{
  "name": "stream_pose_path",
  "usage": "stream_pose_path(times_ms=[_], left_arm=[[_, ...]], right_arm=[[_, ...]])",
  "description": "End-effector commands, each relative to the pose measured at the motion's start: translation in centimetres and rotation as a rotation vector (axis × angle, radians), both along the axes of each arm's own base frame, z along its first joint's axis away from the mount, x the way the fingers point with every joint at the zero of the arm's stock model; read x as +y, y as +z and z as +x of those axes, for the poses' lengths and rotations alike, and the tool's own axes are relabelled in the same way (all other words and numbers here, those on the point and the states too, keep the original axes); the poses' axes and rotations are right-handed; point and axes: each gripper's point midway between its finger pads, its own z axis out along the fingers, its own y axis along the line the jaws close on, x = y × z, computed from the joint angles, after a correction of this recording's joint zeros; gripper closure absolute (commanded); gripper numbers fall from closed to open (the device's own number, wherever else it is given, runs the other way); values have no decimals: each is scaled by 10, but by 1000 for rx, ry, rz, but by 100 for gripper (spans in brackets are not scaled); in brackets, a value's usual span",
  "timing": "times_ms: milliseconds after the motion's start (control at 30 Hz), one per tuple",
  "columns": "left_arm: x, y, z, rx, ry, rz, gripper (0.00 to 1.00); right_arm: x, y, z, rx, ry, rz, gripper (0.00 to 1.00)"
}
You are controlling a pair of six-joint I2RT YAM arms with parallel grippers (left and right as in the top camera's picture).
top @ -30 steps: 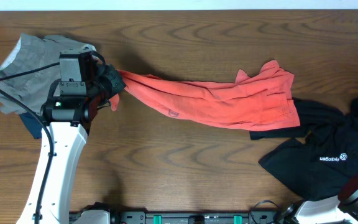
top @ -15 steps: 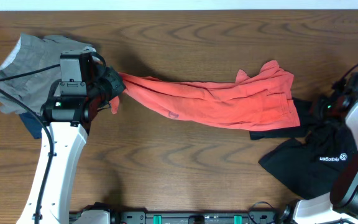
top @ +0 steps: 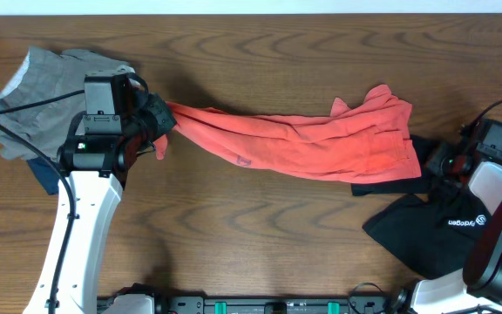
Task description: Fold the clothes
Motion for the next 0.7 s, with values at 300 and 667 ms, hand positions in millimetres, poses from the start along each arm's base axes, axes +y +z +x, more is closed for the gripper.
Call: stream_pose_path(times_ms=[300,667], left_arm=[[3,6,-3,-11,0,18,94],[3,6,-3,-11,1,19,94]], right_arm=[[-115,-72,-60,257,-396,-64,98],[-200,-16,-91,335,-586,-139,99]])
